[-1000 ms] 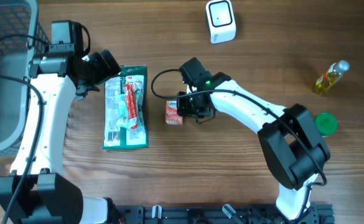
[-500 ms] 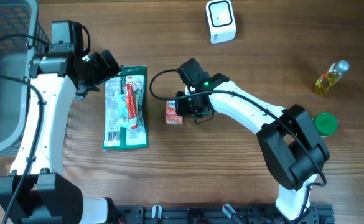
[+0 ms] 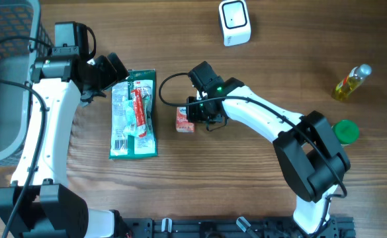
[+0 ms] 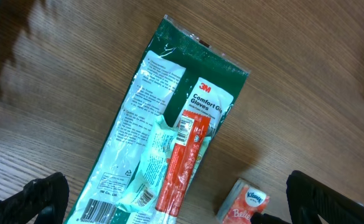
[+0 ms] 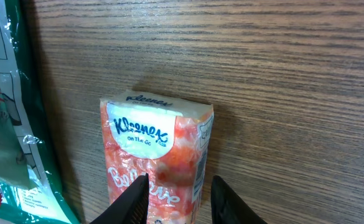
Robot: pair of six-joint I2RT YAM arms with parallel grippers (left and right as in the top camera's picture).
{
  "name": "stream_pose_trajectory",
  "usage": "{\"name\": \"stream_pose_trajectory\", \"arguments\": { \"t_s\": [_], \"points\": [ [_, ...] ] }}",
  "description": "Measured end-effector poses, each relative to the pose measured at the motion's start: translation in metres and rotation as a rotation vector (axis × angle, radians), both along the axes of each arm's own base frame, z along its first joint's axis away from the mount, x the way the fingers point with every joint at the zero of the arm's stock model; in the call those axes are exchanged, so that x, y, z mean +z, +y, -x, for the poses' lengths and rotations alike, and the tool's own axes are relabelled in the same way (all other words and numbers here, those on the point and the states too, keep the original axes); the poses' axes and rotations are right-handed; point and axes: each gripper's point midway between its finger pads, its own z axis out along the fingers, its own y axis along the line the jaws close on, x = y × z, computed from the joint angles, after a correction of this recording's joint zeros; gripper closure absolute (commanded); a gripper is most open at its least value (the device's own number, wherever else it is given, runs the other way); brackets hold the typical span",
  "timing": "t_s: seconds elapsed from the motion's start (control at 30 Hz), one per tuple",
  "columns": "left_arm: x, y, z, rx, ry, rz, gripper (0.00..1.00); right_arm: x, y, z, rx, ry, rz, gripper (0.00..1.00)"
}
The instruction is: Scan the item barcode
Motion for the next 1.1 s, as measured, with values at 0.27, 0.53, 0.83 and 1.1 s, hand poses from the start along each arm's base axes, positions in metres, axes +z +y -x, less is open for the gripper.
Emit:
{"name": "stream_pose_trajectory", "arguments": {
  "t_s": [0.27,0.53,0.83,1.1],
  "points": [
    [0.0,0.0,0.0,0.0,0.0,0.0,0.0,0.0,0.006,0.001,0.013,-0.023,0.007,0.69],
    [0.0,0.0,0.0,0.0,0.0,0.0,0.0,0.001,0.011,0.001,0.024,-0.041,0.005,0.68],
    [0.0,0.0,0.0,0.0,0.0,0.0,0.0,-0.001,0.005,0.0,0.003,-0.04,0.032,0.67],
    [0.0,0.0,0.0,0.0,0.0,0.0,0.0,-0.008,0.004,-0.004,-0.012,-0.071,0.032,0.75]
  ]
}}
